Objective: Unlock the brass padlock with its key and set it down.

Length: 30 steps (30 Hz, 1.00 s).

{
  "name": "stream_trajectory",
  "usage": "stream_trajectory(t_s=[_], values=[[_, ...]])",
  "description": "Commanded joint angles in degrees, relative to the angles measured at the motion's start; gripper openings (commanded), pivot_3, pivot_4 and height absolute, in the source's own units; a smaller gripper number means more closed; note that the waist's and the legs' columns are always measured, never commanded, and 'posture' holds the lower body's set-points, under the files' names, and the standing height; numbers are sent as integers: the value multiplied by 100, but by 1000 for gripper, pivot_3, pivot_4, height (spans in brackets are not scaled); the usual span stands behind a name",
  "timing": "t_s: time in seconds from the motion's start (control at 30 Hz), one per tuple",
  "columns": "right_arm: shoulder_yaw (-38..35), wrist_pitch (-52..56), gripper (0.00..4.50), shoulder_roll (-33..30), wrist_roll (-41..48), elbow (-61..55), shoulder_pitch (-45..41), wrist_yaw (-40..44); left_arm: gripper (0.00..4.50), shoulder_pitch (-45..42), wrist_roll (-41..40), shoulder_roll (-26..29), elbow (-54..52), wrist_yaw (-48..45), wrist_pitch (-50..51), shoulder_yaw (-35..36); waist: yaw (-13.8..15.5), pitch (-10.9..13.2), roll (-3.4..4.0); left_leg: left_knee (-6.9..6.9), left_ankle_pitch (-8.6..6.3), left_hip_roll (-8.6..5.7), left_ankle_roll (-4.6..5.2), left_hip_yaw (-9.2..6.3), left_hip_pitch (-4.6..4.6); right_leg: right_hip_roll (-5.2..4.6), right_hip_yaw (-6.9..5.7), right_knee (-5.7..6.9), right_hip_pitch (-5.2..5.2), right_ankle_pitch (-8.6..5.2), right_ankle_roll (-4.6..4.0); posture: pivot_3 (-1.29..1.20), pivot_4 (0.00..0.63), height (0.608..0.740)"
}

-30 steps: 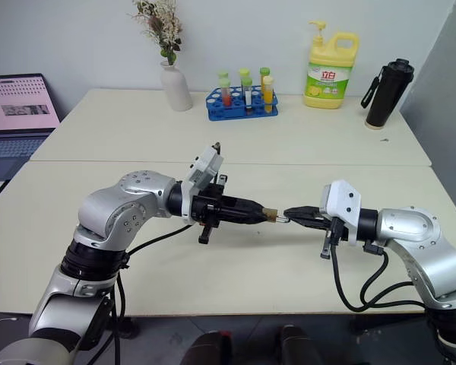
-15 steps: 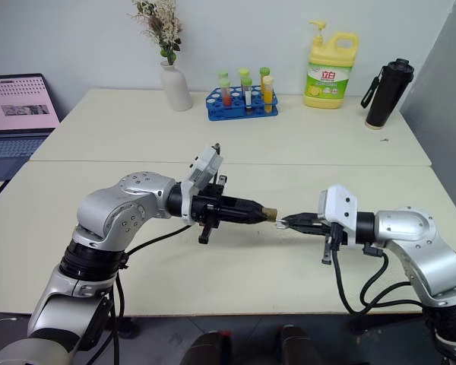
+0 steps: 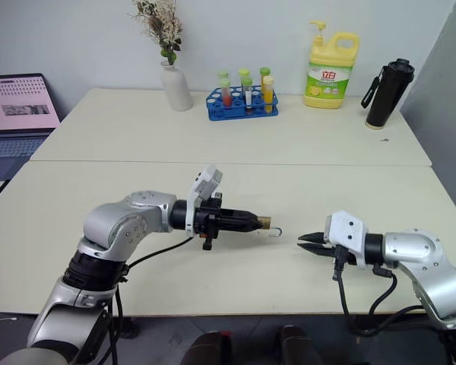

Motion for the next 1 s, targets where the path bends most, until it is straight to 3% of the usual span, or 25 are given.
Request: stream_trajectory(t_s=[0.03,0.3,0.77,0.8,1.0], values=[[-218,150,1604,208,205,-578,162,-341,154,105,4,-193,21,402,175,87,-5,0,0,0,0,1,0,0,0,0,0,0,0,0,0,0,150,740],[-138,600,4468,566,315,-857,268,-810,154,252,40,-670,723,1000,379,197,0,0,-1,2,0,-2,-1,-1,2,0,0,1,2,0,0,0,150,740],[13,707,4500,519,185,-823,201,-847,154,15,461,-803,1319,974,71,73,-2,-1,0,0,0,-3,0,0,2,0,0,0,2,1,0,0,150,740],[15,728,4500,508,203,-846,206,-834,885,-8,520,-821,1360,1009,-6,80,-2,-1,0,0,0,-3,0,0,2,0,0,0,2,0,0,0,150,740],[-17,902,4500,444,353,-924,167,-718,2725,-158,905,-803,1494,994,-726,96,-1,-1,0,0,0,-3,0,0,1,0,0,0,2,0,0,0,150,740]])
